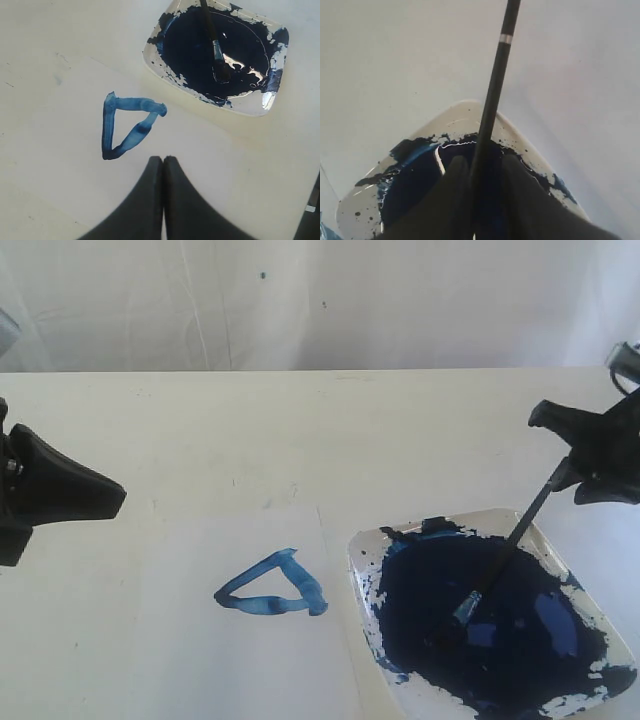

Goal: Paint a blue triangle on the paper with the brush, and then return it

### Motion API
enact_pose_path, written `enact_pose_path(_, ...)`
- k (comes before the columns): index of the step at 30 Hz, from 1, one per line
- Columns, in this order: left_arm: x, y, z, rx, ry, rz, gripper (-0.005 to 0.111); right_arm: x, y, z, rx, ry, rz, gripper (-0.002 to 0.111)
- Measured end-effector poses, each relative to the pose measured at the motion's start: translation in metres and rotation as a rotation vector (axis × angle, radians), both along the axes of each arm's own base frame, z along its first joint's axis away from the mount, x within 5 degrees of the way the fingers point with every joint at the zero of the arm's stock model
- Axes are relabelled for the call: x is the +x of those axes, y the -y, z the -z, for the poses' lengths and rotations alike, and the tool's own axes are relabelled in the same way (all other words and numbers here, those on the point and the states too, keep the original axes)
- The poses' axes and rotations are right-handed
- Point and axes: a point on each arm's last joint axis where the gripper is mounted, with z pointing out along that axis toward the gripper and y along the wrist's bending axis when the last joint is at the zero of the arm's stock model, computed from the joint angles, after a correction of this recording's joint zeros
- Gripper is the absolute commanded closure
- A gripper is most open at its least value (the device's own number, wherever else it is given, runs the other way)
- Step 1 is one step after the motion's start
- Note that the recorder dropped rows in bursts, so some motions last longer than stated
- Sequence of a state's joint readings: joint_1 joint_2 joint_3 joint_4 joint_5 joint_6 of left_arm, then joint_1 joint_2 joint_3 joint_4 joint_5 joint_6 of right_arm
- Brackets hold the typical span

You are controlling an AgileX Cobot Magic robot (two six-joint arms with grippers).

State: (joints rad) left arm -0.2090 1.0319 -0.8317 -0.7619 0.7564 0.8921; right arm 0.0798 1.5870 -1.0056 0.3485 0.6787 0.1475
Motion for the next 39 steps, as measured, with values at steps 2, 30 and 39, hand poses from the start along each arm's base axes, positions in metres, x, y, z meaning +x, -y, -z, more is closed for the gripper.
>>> enact_pose_path(2,0.0,0.0,0.0,0.0,0.0,0.0,0.107,-0.017,0.003,-0.014,-0.009,0.086,0.007,0.108)
enact_pose_path(30,0.001,0.0,0.0,0.002,0.012,-0.01,0.107,-0.159,-0.001,-0.112,-0.154,0.831,-0.332,0.108)
enact_pose_path(39,0.001,-0.001,-0.001,0.002,0.014,-0.01,0.107,-0.163,-0.001,-0.114,-0.152,0.849,-0.335,0.108)
